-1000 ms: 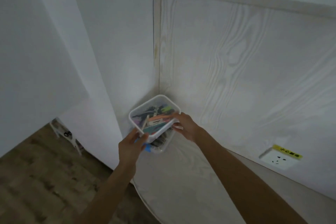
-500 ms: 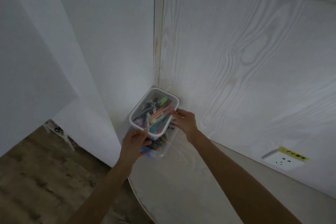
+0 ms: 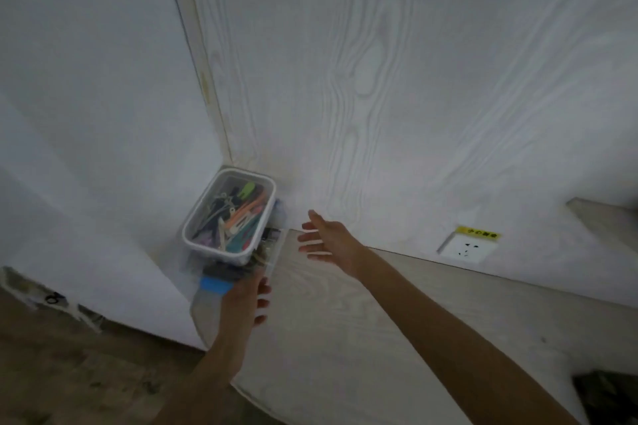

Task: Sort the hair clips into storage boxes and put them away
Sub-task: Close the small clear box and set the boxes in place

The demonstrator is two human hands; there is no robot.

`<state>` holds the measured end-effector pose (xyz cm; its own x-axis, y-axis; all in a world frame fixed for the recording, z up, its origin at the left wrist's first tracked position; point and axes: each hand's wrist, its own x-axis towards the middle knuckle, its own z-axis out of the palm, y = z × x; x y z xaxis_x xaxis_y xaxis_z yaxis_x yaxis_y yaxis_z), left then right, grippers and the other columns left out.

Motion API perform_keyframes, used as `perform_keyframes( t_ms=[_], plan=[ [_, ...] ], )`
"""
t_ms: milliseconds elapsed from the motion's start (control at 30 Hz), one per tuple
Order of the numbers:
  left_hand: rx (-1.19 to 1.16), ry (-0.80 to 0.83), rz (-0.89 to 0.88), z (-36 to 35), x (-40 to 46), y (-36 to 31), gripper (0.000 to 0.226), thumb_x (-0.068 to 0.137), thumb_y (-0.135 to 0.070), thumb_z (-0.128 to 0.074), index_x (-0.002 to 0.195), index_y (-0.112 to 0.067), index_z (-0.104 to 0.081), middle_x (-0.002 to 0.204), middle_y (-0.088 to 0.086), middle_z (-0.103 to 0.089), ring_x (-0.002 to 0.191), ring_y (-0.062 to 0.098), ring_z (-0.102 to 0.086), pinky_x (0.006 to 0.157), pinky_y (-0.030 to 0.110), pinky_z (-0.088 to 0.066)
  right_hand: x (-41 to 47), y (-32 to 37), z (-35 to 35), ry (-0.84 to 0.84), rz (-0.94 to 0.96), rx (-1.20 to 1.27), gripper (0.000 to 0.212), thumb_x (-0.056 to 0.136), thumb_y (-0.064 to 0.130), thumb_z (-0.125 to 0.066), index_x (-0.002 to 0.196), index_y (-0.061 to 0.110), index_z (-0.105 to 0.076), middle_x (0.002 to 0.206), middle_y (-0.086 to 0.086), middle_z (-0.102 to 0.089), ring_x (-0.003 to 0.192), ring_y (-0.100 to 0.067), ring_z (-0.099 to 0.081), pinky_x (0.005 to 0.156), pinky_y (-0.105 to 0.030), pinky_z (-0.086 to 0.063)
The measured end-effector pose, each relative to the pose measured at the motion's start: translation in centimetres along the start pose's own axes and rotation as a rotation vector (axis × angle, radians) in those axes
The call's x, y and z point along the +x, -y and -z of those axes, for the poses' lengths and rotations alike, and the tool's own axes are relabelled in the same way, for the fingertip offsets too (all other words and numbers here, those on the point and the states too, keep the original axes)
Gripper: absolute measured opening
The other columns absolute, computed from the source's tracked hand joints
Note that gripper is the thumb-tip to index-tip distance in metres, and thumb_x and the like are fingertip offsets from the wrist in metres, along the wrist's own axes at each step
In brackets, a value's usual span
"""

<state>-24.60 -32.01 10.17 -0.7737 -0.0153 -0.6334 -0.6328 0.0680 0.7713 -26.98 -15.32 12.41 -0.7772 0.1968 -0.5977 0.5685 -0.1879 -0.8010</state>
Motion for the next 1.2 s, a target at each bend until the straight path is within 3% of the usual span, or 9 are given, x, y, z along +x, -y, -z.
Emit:
perform_keyframes(
  t_ms=[133,333,467,667,800,867,933,1067,1200],
  plan=[
    [0.173,0.206,-0.111,-5.4,-1.8,1.2,0.019,0.093,-0.018,-0.054,0.075,-0.016,-0.057,0.078,0.0,-0.062,0.067,0.012,-0.054,0.06,0.025,-0.043,-4.6,-3.7,9.7,-0.04,-0.003,0.014,0.024,0.093,0.024,-0.052,0.108,0.01,-0.062,0.099,-0.007,-0.065,0.08,-0.017,-0.063,0.078,-0.024,-0.049],
    [0.401,0.563,-0.094,-17.2,-7.2,5.8,0.017,0.093,-0.02,-0.053,0.078,-0.019,-0.062,0.08,-0.004,-0.065,0.069,0.01,-0.058,0.06,0.023,-0.044,-15.0,-12.3,25.8,-0.366,-0.069,0.17,0.026,0.094,0.019,-0.047,0.112,0.007,-0.061,0.099,-0.007,-0.065,0.084,-0.018,-0.061,0.075,-0.025,-0.046],
    [0.569,0.762,-0.06,-24.2,-11.8,10.1,0.015,0.094,-0.02,-0.052,0.083,-0.019,-0.062,0.087,-0.002,-0.066,0.073,0.011,-0.059,0.062,0.023,-0.044,-22.3,-17.1,32.8,-0.579,-0.131,0.238,0.025,0.095,0.019,-0.048,0.113,0.007,-0.062,0.107,-0.01,-0.063,0.095,-0.024,-0.06,0.091,-0.032,-0.047],
    [0.8,0.944,-0.164,-33.5,-17.1,16.1,0.015,0.095,-0.016,-0.049,0.106,-0.013,-0.058,0.102,0.004,-0.059,0.086,0.013,-0.055,0.063,0.023,-0.042,-31.3,-23.6,40.2,-0.868,-0.192,0.348,0.01,0.093,0.019,-0.053,0.094,0.012,-0.061,0.096,-0.009,-0.064,0.062,-0.012,-0.062,0.064,-0.021,-0.048],
    [0.945,0.99,-0.456,-38.9,-17.1,17.9,0.029,0.09,-0.019,-0.048,0.115,-0.008,-0.058,0.122,0.012,-0.055,0.115,0.022,-0.052,0.088,0.028,-0.038,-34.2,-27.2,41.9,-0.954,-0.256,0.44,0.01,0.094,0.013,-0.05,0.096,0.004,-0.055,0.078,-0.008,-0.06,0.061,-0.017,-0.058,0.059,-0.024,-0.048],
    [1.063,0.957,-0.396,-40.7,-17.1,19.0,0.05,0.096,-0.023,-0.043,0.143,-0.008,-0.032,0.15,0.012,-0.03,0.138,0.026,-0.032,0.11,0.032,-0.029,-34.6,-29.5,42.0,-0.887,-0.288,0.476,0.015,0.095,0.015,-0.048,0.1,0.003,-0.054,0.083,-0.01,-0.061,0.071,-0.02,-0.058,0.067,-0.029,-0.046],
    [1.126,0.958,-0.359,-41.5,-16.7,20.0,0.057,0.1,-0.025,-0.036,0.149,-0.01,-0.012,0.157,0.008,-0.015,0.143,0.024,-0.02,0.117,0.033,-0.02,-34.0,-31.2,41.6,-0.788,-0.316,0.542,0.021,0.095,0.02,-0.05,0.103,0.002,-0.053,0.089,-0.012,-0.063,0.077,-0.023,-0.062,0.069,-0.031,-0.05],
    [1.119,0.936,-0.425,-41.5,-15.9,20.8,0.044,0.1,-0.027,-0.038,0.141,-0.01,-0.032,0.143,0.012,-0.041,0.129,0.027,-0.042,0.097,0.029,-0.034,-31.0,-32.0,40.8,-0.715,-0.251,0.672,0.012,0.096,0.015,-0.045,0.105,0.007,-0.048,0.094,-0.014,-0.061,0.074,-0.025,-0.063,0.07,-0.033,-0.052],
    [1.069,0.794,-0.454,-39.1,-13.1,19.1,0.035,0.098,-0.037,-0.038,0.084,-0.01,-0.058,0.089,0.009,-0.058,0.1,0.032,-0.057,0.069,0.03,-0.037,-27.1,-29.8,40.0,-0.739,-0.258,0.483,0.029,0.099,0.021,-0.038,0.127,0.014,-0.036,0.106,-0.014,-0.053,0.069,-0.018,-0.056,0.067,-0.027,-0.048]
  ],
)
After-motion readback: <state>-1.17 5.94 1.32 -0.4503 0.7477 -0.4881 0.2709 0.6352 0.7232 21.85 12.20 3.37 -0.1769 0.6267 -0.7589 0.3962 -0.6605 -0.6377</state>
